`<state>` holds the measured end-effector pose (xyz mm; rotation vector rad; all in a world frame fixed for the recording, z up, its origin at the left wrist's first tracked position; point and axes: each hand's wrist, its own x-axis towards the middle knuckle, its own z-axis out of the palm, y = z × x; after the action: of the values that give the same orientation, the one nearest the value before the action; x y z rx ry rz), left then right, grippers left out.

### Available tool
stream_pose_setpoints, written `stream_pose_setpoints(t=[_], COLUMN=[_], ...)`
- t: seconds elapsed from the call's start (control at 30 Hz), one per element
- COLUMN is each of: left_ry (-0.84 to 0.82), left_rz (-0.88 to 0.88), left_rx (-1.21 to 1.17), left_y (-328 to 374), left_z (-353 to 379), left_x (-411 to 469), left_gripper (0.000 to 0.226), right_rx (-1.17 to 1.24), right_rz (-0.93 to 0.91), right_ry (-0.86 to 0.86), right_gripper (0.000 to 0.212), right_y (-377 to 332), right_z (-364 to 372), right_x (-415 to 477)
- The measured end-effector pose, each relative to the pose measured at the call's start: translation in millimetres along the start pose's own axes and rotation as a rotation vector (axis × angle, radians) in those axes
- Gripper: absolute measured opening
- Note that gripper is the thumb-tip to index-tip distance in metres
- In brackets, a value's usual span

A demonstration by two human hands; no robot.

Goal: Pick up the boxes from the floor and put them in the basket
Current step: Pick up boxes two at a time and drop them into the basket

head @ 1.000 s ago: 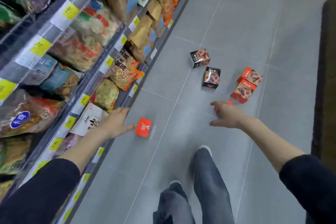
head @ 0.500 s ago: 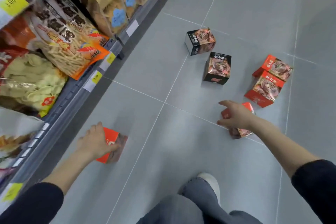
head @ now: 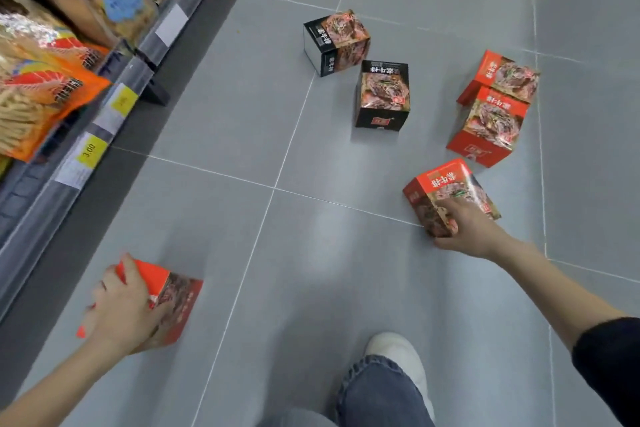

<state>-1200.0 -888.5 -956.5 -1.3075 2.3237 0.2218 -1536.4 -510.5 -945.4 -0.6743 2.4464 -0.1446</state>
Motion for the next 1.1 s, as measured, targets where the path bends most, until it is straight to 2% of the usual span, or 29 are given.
stream_pose_setpoints(t=[0.17, 0.27, 0.33, 0.57, 0.77, 0.9, 1.0, 1.1], left_ry=[0.009, 0.017, 0.027, 0.053, 0.056, 0.065, 0.075, 0.083], left_rz=[0.202, 0.339, 0.449, 0.713, 0.831, 0.886, 0.891, 0.888], left_rx=[0.065, 0.064, 0.082, 0.145, 0.158, 0.173, 0.162, 0.148], left_y=[47, 90, 118, 201, 247, 269, 279, 282], left_z=[-22, -34, -40, -51, -49, -52, -55, -57], left_x=[10, 13, 16, 20, 23, 22, 23, 26], left_gripper=[0.111, 0.113, 0.113, 0.112, 0.114, 0.111, 0.112, 0.113], right_rx=[-0.326, -0.485, -0.501, -0.523, -0.402, -0.254, -0.118, 0.048], right_rz=[-0.061, -0.114, -0.116, -0.138, -0.263, -0.211, -0.147, -0.155], right_ry=[0.029, 0.061, 0.078, 0.074, 0.23, 0.119, 0.028, 0.092], right_gripper=[0.098, 0.124, 0.135, 0.14, 0.117, 0.103, 0.085, 0.061], right_y=[30, 50, 62, 79, 90, 64, 44, 30], right_z=[6, 15, 21, 27, 28, -19, -66, -95], right_x=[1, 8, 14, 43, 62, 80, 103, 122])
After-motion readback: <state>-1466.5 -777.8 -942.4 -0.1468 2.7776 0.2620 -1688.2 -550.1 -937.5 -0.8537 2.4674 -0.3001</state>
